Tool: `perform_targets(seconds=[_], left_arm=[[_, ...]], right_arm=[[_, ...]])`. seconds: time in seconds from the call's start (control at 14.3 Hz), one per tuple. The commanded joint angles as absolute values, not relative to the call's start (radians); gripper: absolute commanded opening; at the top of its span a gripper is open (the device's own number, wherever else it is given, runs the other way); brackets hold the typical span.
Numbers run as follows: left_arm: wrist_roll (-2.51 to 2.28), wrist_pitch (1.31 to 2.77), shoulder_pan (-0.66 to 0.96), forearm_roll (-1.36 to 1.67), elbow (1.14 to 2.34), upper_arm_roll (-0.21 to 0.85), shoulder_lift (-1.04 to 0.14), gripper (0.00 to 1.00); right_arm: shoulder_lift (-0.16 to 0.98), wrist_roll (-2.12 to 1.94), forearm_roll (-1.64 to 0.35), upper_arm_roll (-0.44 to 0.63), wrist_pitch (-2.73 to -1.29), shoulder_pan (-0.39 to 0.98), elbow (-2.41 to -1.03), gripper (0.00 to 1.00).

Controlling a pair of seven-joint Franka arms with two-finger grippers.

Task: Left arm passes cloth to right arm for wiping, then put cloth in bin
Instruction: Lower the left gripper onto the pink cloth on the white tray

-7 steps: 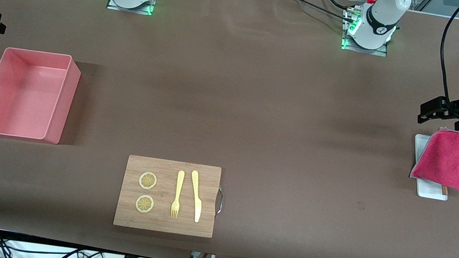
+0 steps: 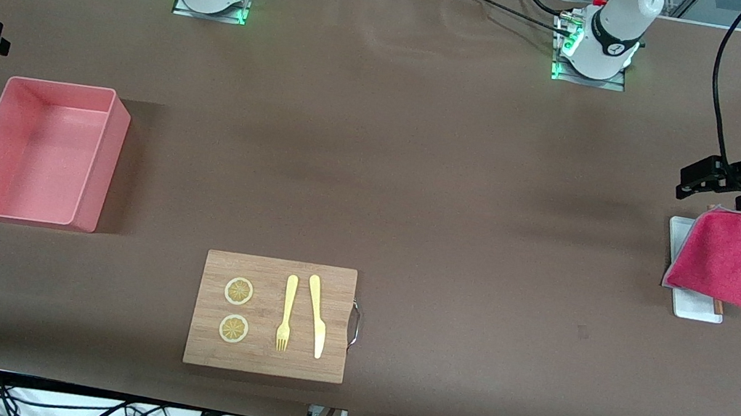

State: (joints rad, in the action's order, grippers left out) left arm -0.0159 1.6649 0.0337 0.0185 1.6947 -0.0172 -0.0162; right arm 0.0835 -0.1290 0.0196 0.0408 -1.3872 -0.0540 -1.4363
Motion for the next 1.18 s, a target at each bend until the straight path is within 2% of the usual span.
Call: perform_targets(seconds=[0.0, 0.42, 1.12], left_arm=[[-0.011, 1.634, 0.037, -0.021, 1.68, -0.009, -0.02, 1.0], [-0.017, 1.597, 0.037, -0.038, 1.539, -0.012, -0.138, 1.0], [-0.012, 1.565, 0.034, -0.035, 1.536, -0.011, -0.152, 1.0]], right_arm=[[0.091, -0.146, 0.025, 0.037, -1.384, -0.063, -1.417, 1.0], [0.091, -0.143, 0.023, 0.037, -1.384, -0.063, -1.417, 1.0], [0.091, -0.143, 0.023, 0.035, -1.384, -0.061, -1.419, 1.0]])
